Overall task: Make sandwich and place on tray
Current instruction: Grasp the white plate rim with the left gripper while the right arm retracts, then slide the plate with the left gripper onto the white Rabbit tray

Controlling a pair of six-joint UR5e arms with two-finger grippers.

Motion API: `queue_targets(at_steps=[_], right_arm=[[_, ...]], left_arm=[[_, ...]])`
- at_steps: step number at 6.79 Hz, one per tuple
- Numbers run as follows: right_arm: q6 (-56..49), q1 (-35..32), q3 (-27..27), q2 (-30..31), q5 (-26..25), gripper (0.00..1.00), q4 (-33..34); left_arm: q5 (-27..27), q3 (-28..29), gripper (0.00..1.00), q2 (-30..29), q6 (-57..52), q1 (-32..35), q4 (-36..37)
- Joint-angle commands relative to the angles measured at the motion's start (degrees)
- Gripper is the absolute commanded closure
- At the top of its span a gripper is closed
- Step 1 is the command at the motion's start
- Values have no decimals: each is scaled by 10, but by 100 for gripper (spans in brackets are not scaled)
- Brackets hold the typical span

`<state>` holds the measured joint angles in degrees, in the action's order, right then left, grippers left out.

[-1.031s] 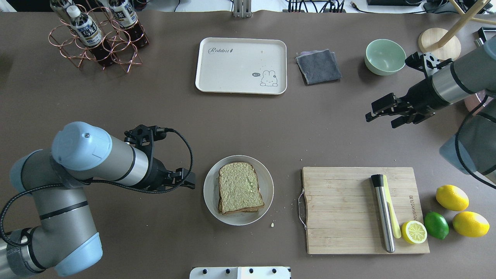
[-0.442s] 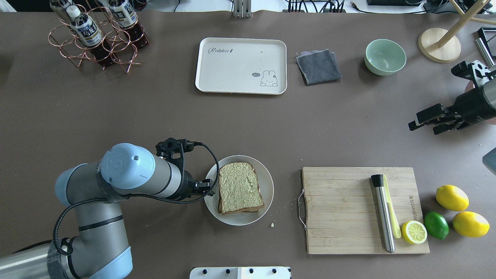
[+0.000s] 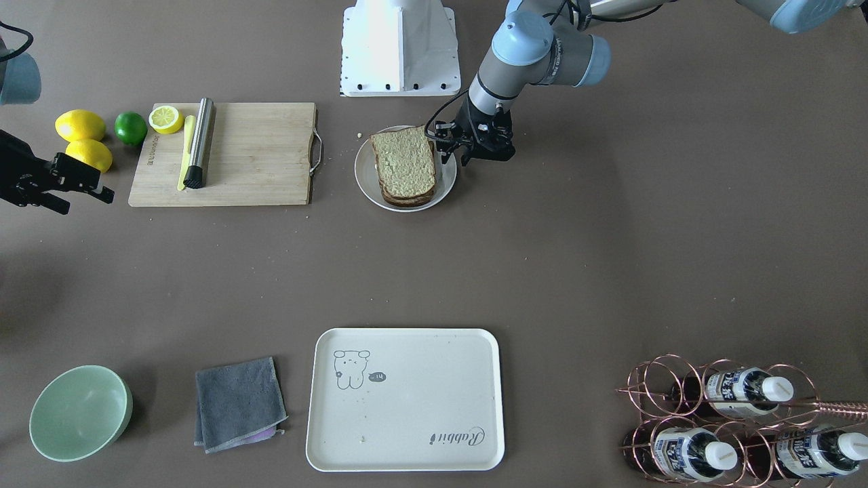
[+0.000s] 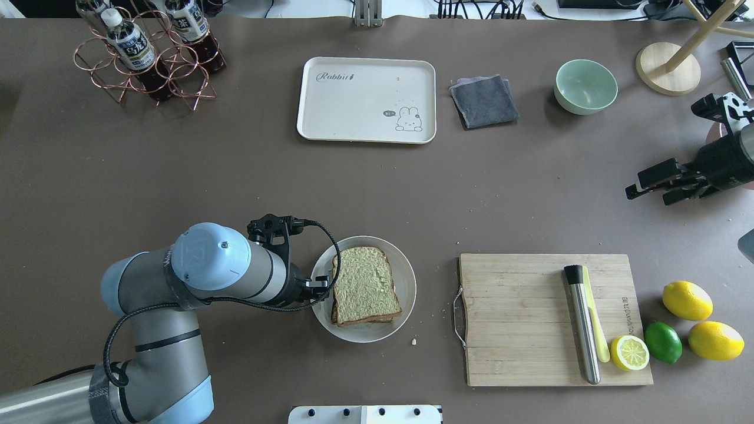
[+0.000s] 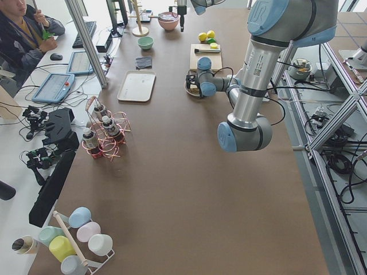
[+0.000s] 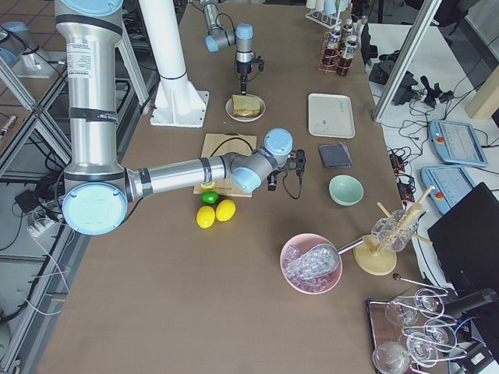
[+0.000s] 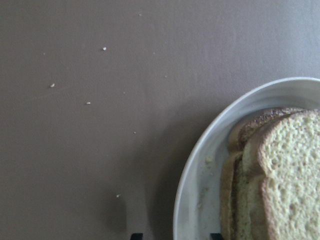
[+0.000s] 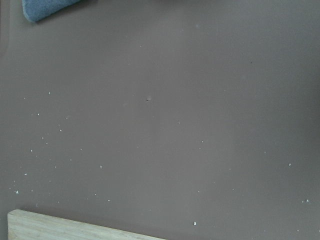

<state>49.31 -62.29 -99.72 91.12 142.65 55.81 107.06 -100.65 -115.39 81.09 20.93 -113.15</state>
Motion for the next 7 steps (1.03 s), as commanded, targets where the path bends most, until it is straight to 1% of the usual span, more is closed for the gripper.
queue_targets(at_steps=[1, 2, 3, 5, 7], right_arm=[[0, 1, -4, 6, 0, 0, -1], [0, 2, -6, 8, 0, 0, -2], [0, 3, -10, 14, -1, 0, -3], [-1, -2, -29, 33, 0, 0, -2], [-22, -13, -33, 52, -1, 0, -2]], left_arm=[[-1, 2, 89, -3, 14, -10, 0], [-2, 2, 100, -3, 15, -11, 0], [-27, 1, 100, -3, 17, -14, 0], [-31, -11, 100, -11, 19, -12, -1], [-28, -8, 100, -34, 15, 44, -2]])
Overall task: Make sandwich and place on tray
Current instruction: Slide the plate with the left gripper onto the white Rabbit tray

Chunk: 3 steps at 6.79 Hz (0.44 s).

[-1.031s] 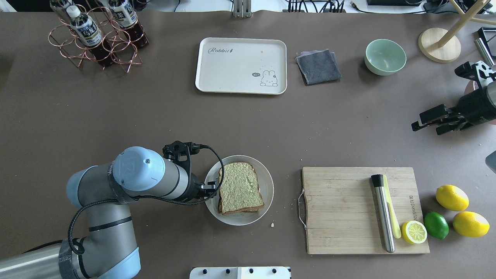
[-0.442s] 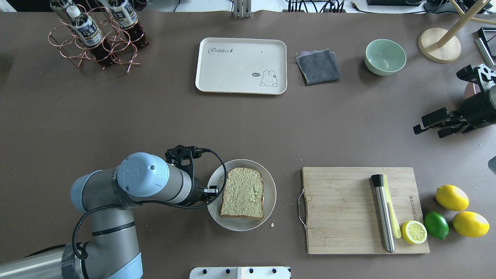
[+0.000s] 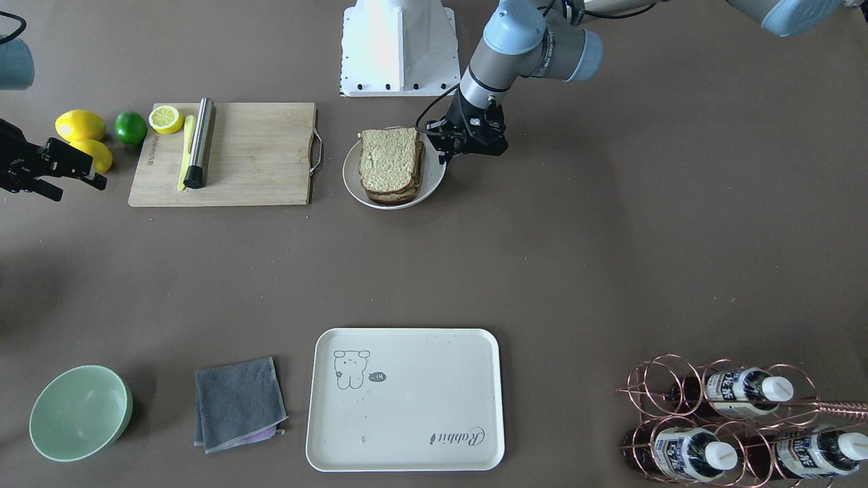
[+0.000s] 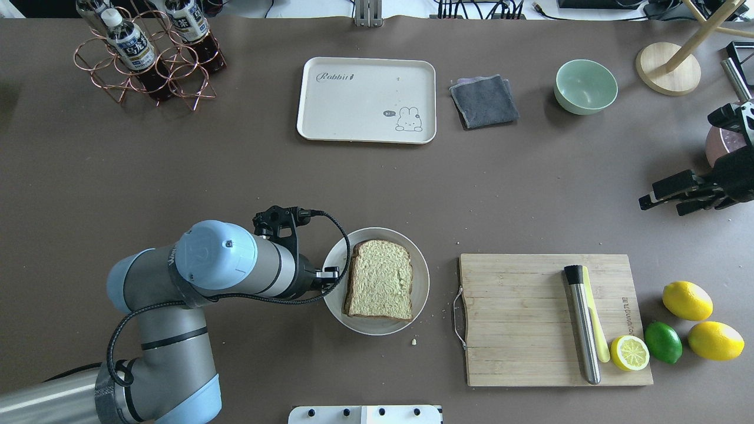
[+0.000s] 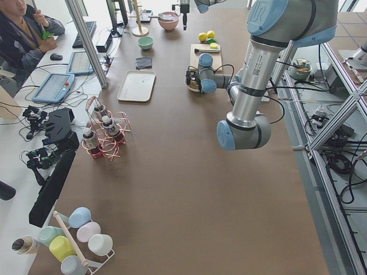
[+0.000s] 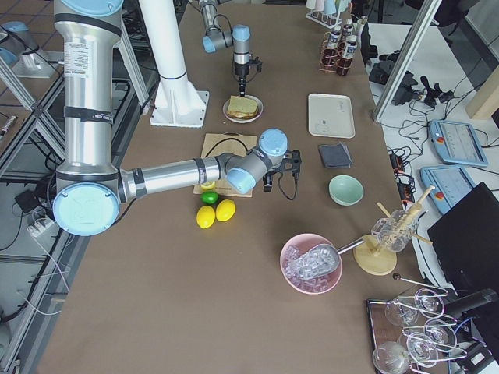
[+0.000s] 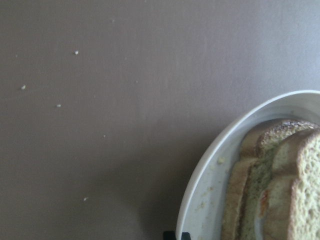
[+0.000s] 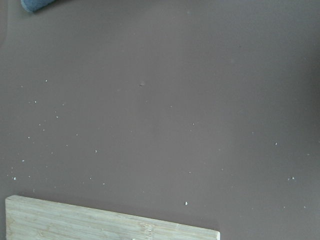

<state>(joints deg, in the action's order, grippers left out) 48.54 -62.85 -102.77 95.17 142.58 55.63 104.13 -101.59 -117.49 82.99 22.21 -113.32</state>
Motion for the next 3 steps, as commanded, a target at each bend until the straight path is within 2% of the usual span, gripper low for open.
queue_targets(at_steps=[1, 2, 3], right_arm=[[-25, -14, -9, 25, 0, 0, 0], [-25, -16, -26, 43, -1, 0, 0], [-25, -16, -41, 59, -1, 0, 0]], left_arm=[[38, 25, 100, -40, -14, 72, -1], [82, 78, 100, -72, -32, 114, -20], [112, 165, 100, -112, -42, 149, -72]])
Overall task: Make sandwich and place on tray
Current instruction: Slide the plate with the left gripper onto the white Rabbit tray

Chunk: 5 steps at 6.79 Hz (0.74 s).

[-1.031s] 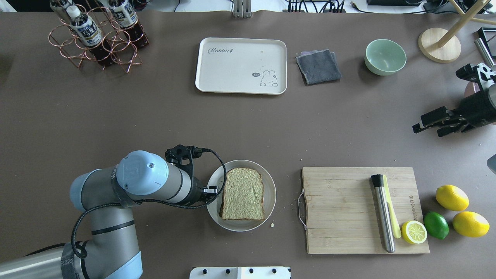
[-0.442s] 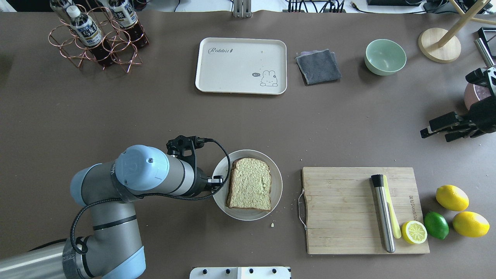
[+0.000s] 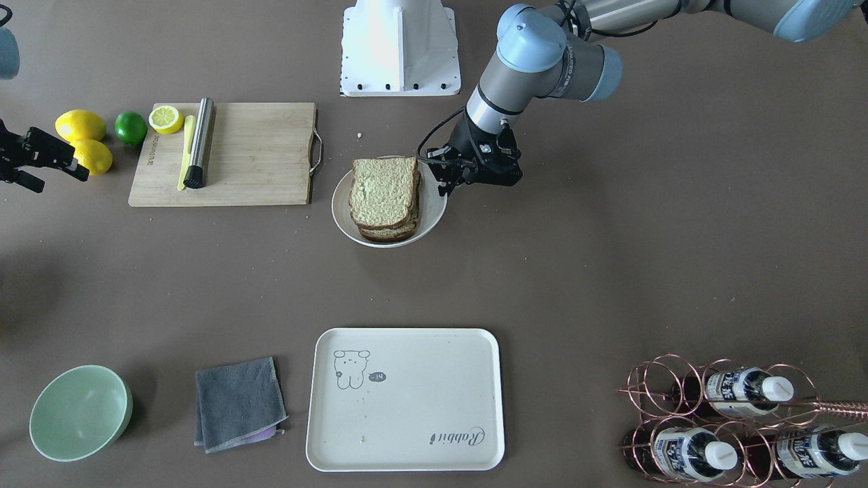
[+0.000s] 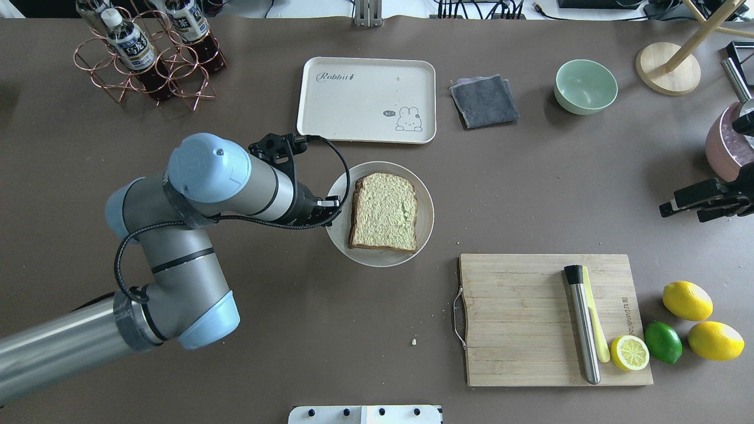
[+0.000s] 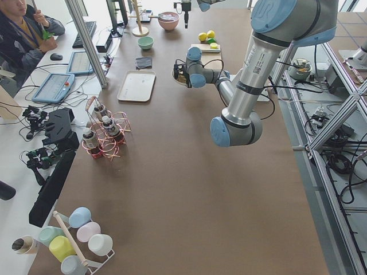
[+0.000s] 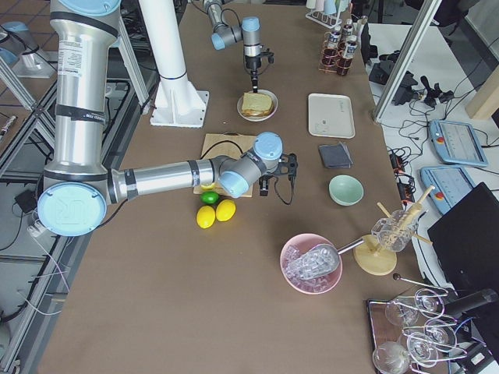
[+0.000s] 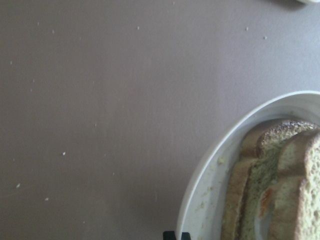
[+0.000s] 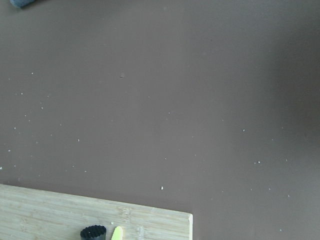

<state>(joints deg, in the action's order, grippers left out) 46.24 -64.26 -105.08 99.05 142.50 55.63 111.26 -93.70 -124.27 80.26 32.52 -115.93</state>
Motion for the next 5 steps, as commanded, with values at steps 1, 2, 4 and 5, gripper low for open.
queue_targets(at_steps=[1, 2, 4, 5], right_arm=[[-2, -5, -29, 32, 0, 0, 0], [-2, -10, -44, 44, 0, 0, 0], [-2, -13, -46, 46, 0, 0, -1], [-2, -14, -47, 46, -2, 0, 0]], left_arm=[[88, 199, 100, -94, -55, 88, -103], [122, 280, 100, -140, -93, 124, -111], [137, 410, 100, -218, -128, 151, -130], [137, 486, 100, -249, -141, 154, -173]])
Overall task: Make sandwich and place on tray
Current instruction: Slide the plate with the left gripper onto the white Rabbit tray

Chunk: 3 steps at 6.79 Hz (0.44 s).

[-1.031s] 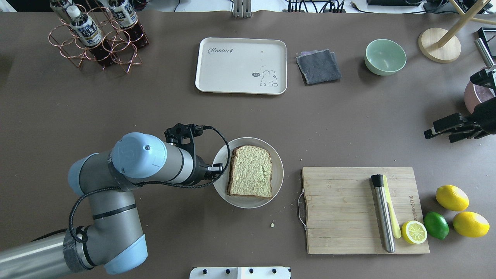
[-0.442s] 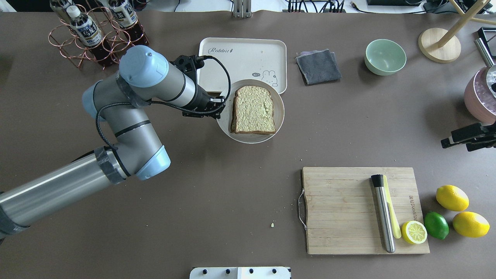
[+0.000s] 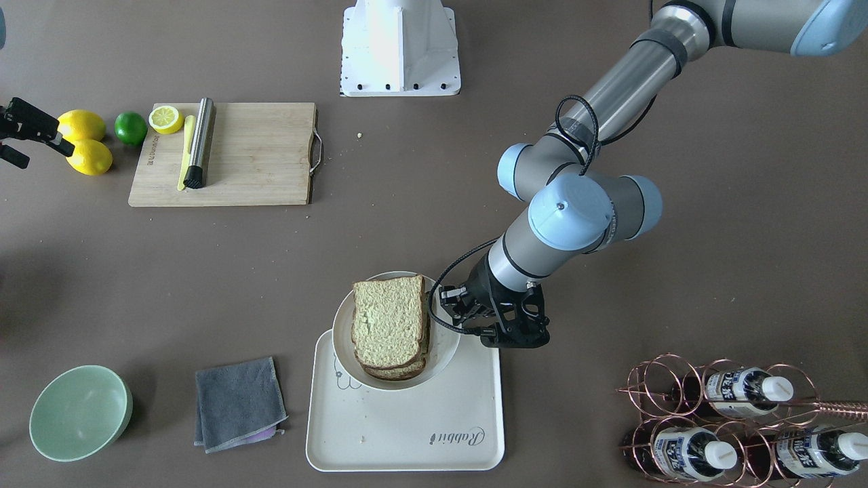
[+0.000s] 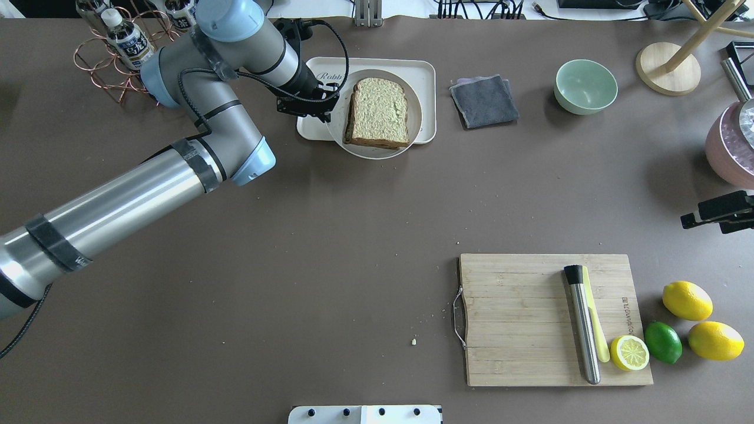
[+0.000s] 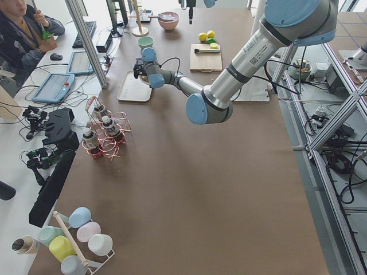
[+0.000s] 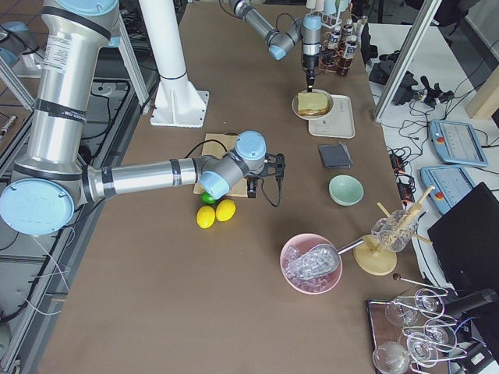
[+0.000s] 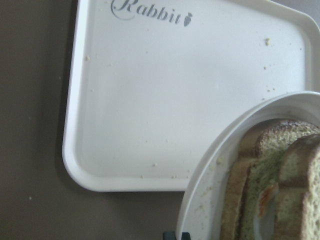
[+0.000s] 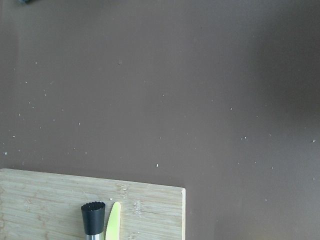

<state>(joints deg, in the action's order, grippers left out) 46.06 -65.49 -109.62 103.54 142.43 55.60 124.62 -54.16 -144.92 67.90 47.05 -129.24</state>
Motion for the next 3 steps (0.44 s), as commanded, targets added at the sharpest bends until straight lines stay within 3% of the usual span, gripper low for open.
queue_targets(at_steps=[1, 3], right_arm=[[0, -2, -2, 1, -5, 0, 0], [0, -1, -3, 3, -6, 0, 0]], left_arm=[[2, 122, 100, -57, -26, 11, -49], [-2, 163, 100, -73, -29, 14, -66]])
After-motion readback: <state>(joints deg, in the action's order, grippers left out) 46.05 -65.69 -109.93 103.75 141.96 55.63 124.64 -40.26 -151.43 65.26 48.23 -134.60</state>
